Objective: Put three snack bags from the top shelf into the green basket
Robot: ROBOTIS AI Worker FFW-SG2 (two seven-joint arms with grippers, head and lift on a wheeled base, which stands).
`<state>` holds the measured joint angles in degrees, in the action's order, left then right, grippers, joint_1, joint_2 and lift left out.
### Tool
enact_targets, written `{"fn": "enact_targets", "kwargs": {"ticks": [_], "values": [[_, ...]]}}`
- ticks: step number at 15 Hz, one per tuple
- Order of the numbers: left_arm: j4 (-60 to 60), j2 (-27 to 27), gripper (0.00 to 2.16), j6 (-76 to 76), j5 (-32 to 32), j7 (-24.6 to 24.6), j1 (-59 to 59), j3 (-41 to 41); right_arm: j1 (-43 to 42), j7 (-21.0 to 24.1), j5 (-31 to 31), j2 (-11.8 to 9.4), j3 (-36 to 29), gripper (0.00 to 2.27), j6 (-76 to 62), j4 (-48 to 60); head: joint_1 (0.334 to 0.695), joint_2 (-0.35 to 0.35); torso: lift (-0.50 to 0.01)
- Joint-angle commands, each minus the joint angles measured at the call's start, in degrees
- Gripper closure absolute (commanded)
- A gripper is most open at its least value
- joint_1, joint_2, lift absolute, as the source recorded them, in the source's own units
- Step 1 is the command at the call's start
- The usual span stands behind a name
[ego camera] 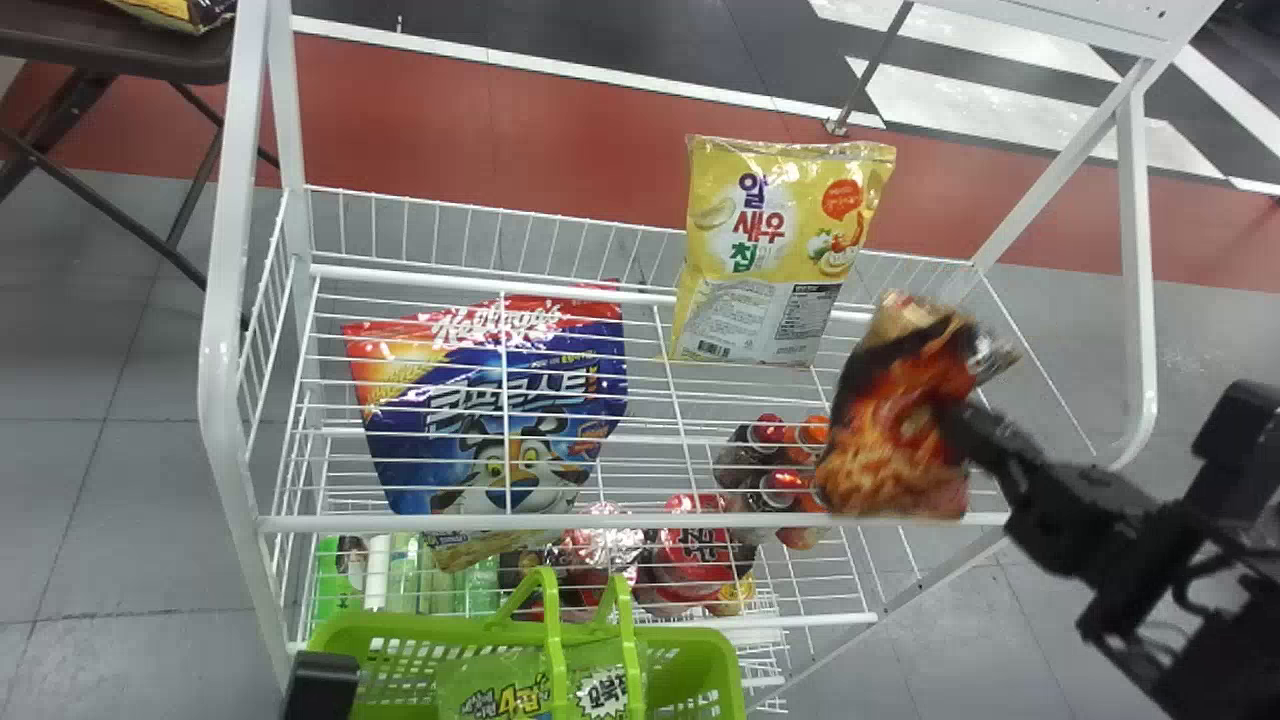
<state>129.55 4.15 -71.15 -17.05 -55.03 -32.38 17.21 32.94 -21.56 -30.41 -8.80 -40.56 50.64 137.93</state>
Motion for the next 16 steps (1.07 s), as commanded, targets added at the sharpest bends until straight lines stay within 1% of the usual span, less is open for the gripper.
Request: {"fn": "enact_targets", "kwargs": {"ticks": [1,3,5,7,11,12,14,16], "values": [[-0.2,-0.1,2.14,0.0,0.0,0.3,0.2,0.0,2.2,-3.2,-5.0,1.2,-2.1,2.13,13.8,3.3,0.695,-0.35,-0.048],[-0.3,-0.1,2.14,-0.2,0.0,0.4,0.7,0.3,2.6,-5.5,-6.4,1.8,-2.3,2.13,25.4,5.0,0.695,-0.35,-0.048],[-0.3,-0.1,2.14,-0.2,0.0,0.5,1.0,0.2,2.7,-7.9,-9.8,1.8,-3.7,2.13,38.3,6.2,0.695,-0.35,-0.048],[-0.5,-0.1,2.14,-0.9,-0.1,0.8,1.8,0.3,3.8,-8.5,-10.8,2.2,-3.5,2.13,39.4,6.7,0.695,-0.35,-0.048],[-0.6,-0.1,2.14,-1.1,-0.2,0.9,2.2,0.5,3.9,-8.1,-14.9,2.1,-2.7,2.16,39.4,8.2,0.695,-0.35,-0.048],[-0.5,-0.1,2.14,-1.1,-0.2,0.9,2.2,0.5,3.9,-7.6,-14.9,2.1,-1.4,2.16,39.4,8.2,0.695,-0.35,-0.048],[-0.5,-0.1,2.14,-1.1,-0.3,0.8,2.3,0.5,4.4,-5.1,-14.1,1.8,2.3,2.16,39.4,7.4,0.695,-0.35,-0.048],[-0.4,-0.1,2.14,-1.1,-0.3,0.9,2.2,0.5,5.0,-3.3,-10.8,0.8,6.8,2.16,39.4,5.6,0.695,-0.35,-0.048]]}}
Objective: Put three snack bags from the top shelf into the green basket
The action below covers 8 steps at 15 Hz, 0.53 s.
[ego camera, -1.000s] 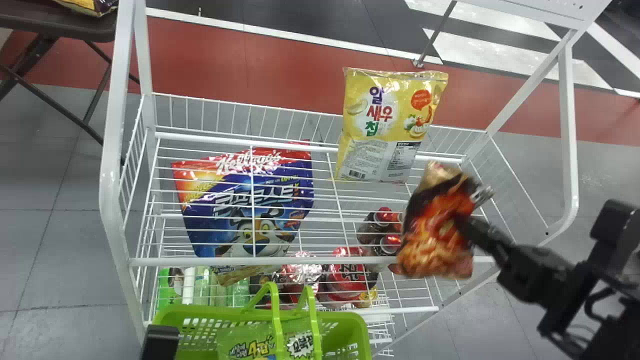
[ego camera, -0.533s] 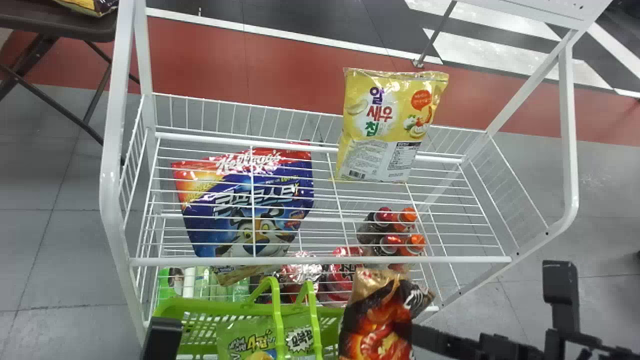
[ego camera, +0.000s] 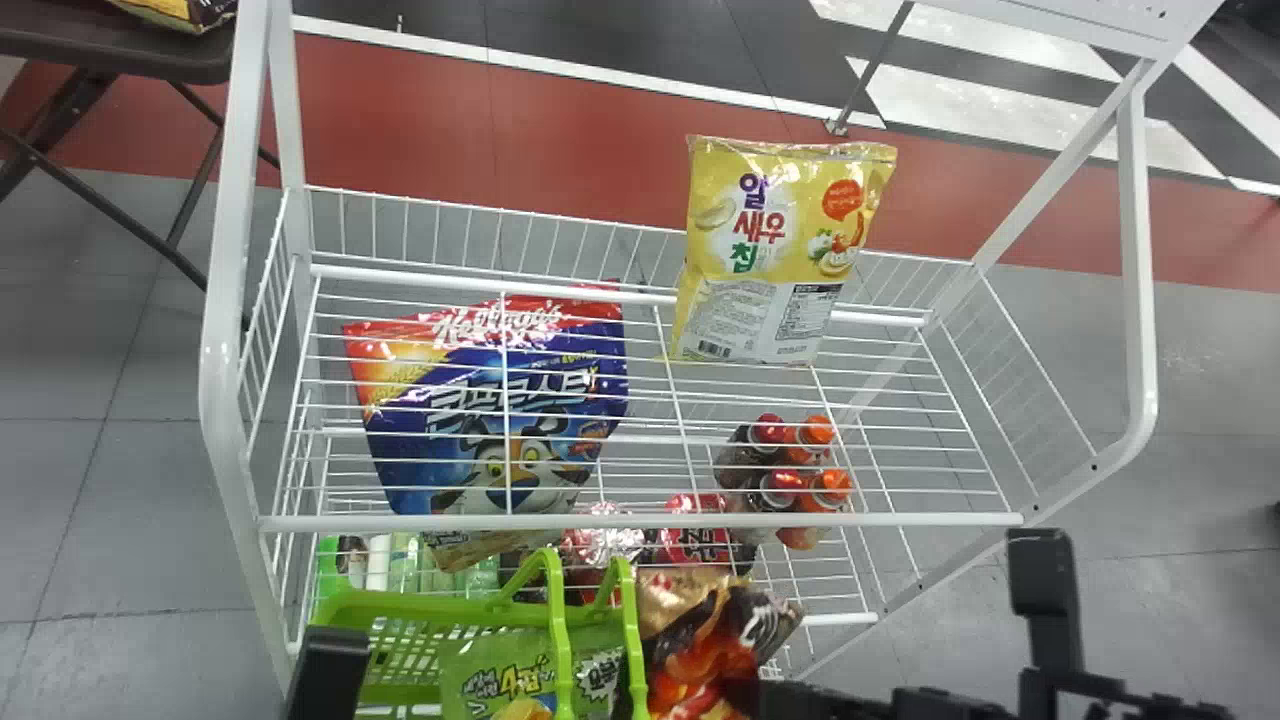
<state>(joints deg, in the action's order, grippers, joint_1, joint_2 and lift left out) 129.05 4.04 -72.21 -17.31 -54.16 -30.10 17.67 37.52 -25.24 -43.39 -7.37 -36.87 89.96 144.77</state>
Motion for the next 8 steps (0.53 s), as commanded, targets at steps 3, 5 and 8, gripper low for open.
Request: {"fn": "enact_targets", "kwargs": {"ticks": [3,5,8], "values": [[0.1,0.0,2.14,0.0,0.0,0.0,0.0,0.2,2.0,1.1,4.3,-2.3,9.4,2.16,0.1,-6.6,0.695,-0.35,-0.048],[0.3,0.1,2.14,-0.2,0.0,0.0,0.0,0.5,2.2,1.2,5.2,-2.6,12.2,2.16,0.1,-10.3,0.695,-0.35,-0.048],[0.9,0.2,2.14,-0.2,0.2,0.0,-0.8,0.7,2.2,2.0,8.8,-3.2,16.2,2.16,-9.1,-15.4,0.695,-0.35,-0.048]]}}
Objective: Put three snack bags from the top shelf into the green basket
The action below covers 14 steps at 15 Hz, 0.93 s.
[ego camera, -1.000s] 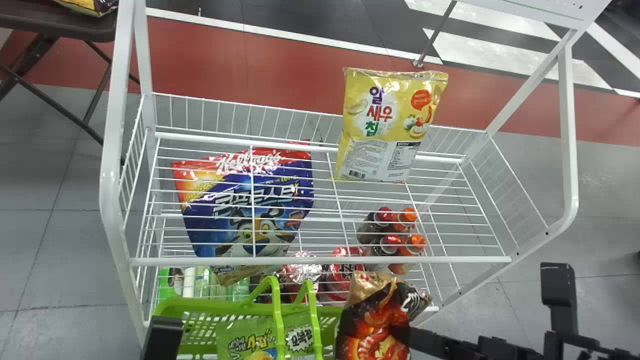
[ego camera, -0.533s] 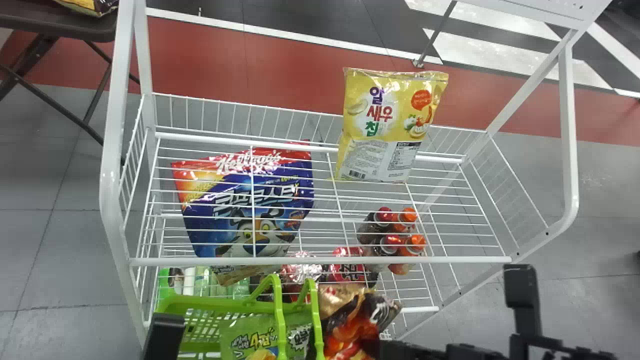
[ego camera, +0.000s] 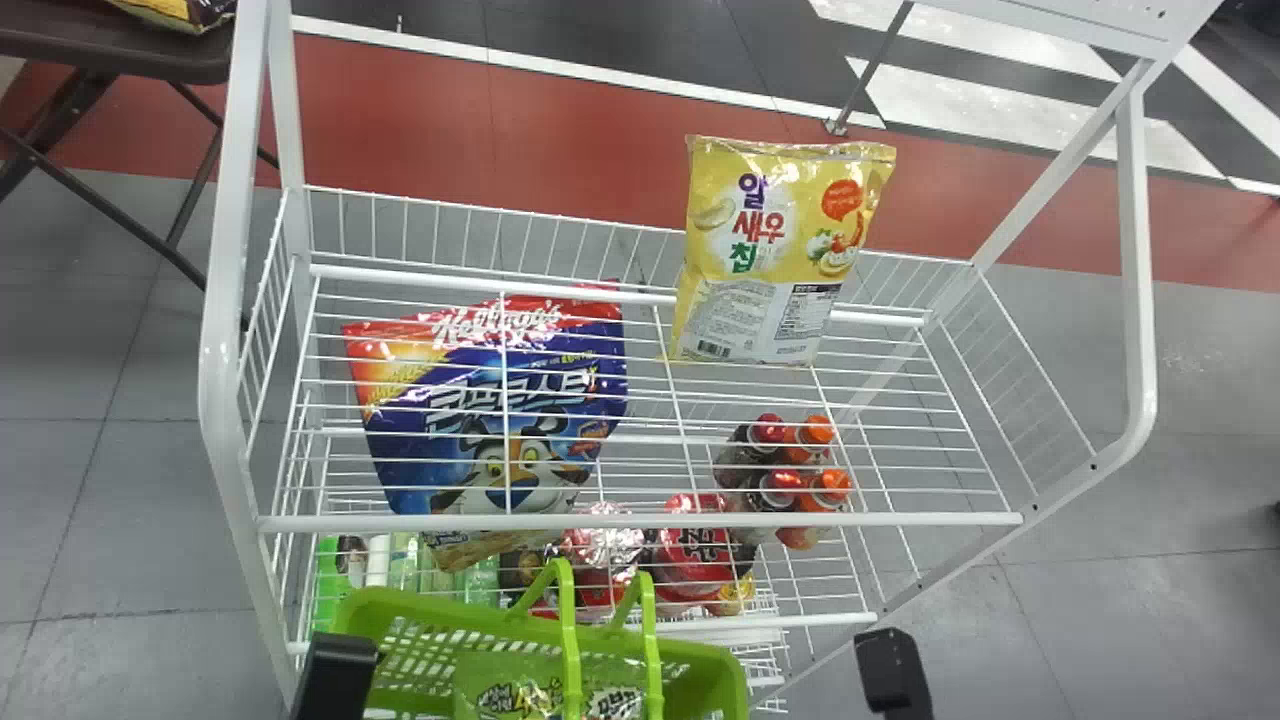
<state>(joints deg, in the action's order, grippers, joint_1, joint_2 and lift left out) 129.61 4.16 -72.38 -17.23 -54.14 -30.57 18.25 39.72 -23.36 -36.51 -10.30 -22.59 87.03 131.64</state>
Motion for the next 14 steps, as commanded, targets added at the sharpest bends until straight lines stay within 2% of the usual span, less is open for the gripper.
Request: {"fn": "enact_targets", "kwargs": {"ticks": [1,3,5,6,7,8,11,14], "values": [[0.5,0.1,2.14,0.0,0.2,0.0,-0.6,0.0,0.0,0.7,3.8,-0.3,3.2,2.16,-13.1,-3.9,0.695,-0.35,-0.048],[0.8,0.1,2.14,0.0,0.2,-0.1,-1.0,0.0,0.0,1.1,5.3,-0.5,4.3,2.16,-26.3,-7.6,0.695,-0.35,-0.048],[1.0,0.2,2.14,0.2,0.3,-0.1,-1.3,0.0,0.0,1.2,5.9,-0.8,4.7,2.12,-30.1,-9.4,0.695,-0.35,-0.048],[1.0,0.1,2.14,0.2,0.3,-0.1,-1.3,-0.1,0.0,0.9,6.0,-0.9,4.7,1.76,-28.9,-9.2,0.695,-0.35,-0.048],[1.0,0.0,2.14,0.2,0.4,0.0,-1.3,-0.1,0.4,-0.1,5.9,-1.0,4.7,0.79,-26.8,-8.6,0.695,-0.35,-0.048],[0.9,0.0,2.14,0.0,0.4,0.0,-1.2,-0.1,0.9,-1.5,5.7,-1.0,4.4,0.0,-22.6,-6.8,0.695,-0.35,-0.048],[0.8,0.0,2.14,0.0,0.5,0.0,-1.2,-0.1,1.9,-4.9,3.3,-1.0,1.7,0.04,-10.3,-0.6,0.695,-0.35,-0.048],[0.8,0.0,2.14,0.2,0.5,-0.1,-1.2,-0.4,2.6,-5.1,1.0,-0.3,-2.3,0.05,-1.3,6.6,0.695,-0.35,-0.048]]}}
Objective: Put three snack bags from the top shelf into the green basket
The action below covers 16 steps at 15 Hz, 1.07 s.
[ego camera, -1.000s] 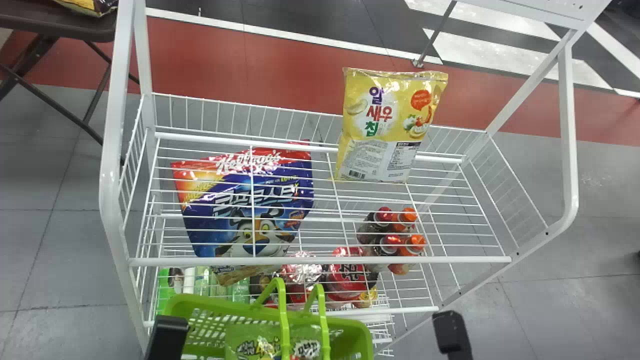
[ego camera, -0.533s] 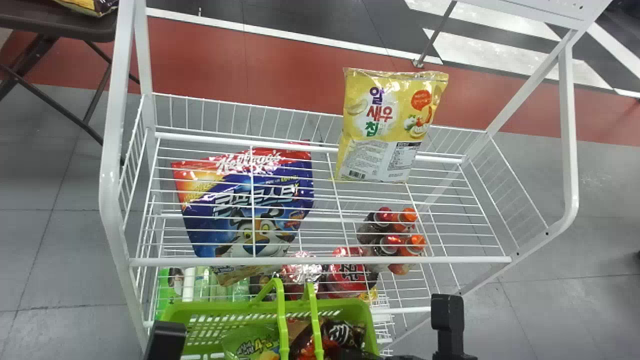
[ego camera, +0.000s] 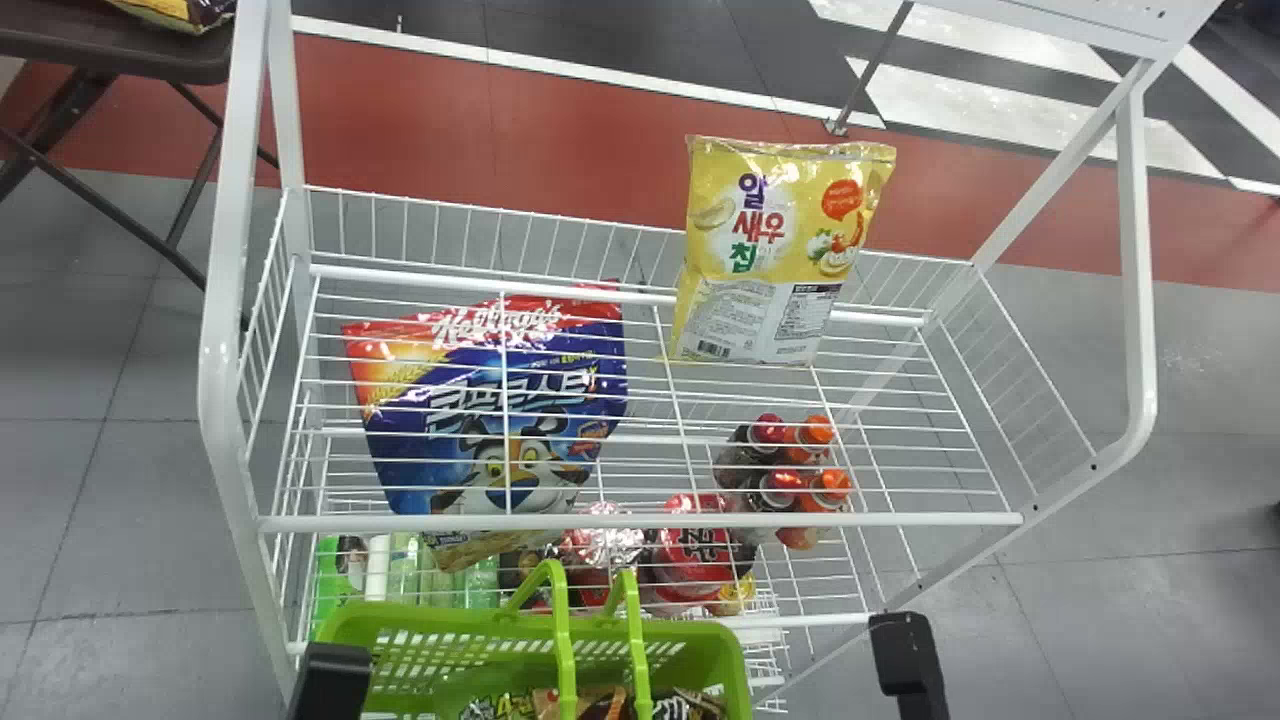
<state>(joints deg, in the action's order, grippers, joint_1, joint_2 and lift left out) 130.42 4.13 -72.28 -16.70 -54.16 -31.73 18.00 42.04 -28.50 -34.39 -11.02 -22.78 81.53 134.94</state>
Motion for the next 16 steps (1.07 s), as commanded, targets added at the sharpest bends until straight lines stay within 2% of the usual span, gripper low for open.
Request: {"fn": "enact_targets", "kwargs": {"ticks": [1,4,6,8,10,12,14,16], "values": [[-0.1,0.0,2.14,0.1,0.0,-0.2,0.0,-0.2,0.4,-0.1,-1.7,0.6,-3.4,0.05,5.3,4.6,0.695,-0.35,-0.048],[-0.3,0.0,2.14,0.4,-0.2,-0.5,0.0,-0.6,0.9,-0.9,-2.9,2.1,-8.9,0.05,3.3,8.7,0.695,-0.35,-0.048],[-0.6,0.0,2.14,0.4,-0.4,-0.6,0.3,-0.7,1.6,-0.8,-2.9,2.8,-11.3,0.05,-10.2,9.5,0.695,-0.35,-0.048],[-1.0,-0.1,2.14,1.1,-0.4,-0.5,0.4,-0.6,2.5,-0.8,-2.1,3.1,-11.1,0.06,-29.5,9.2,0.695,-0.35,-0.048],[-1.4,-0.2,2.14,1.3,-0.4,-0.1,0.7,-0.2,3.7,-0.1,-0.1,3.2,-7.7,0.06,-43.6,10.1,0.695,-0.35,-0.048],[-1.5,-0.2,2.14,1.3,-0.4,-0.2,0.7,-0.1,4.9,4.2,6.5,3.1,-0.9,0.06,-53.1,11.1,0.695,-0.35,-0.048],[-1.4,-0.2,2.14,1.6,-0.4,-0.2,0.3,-0.2,5.6,7.2,10.4,3.5,3.4,0.06,-58.0,10.8,0.695,-0.35,-0.048],[-1.7,-0.2,2.14,1.6,-0.3,-0.2,0.2,-0.3,6.7,9.9,18.0,3.4,8.6,0.06,-70.8,9.1,0.695,-0.35,-0.048]]}}
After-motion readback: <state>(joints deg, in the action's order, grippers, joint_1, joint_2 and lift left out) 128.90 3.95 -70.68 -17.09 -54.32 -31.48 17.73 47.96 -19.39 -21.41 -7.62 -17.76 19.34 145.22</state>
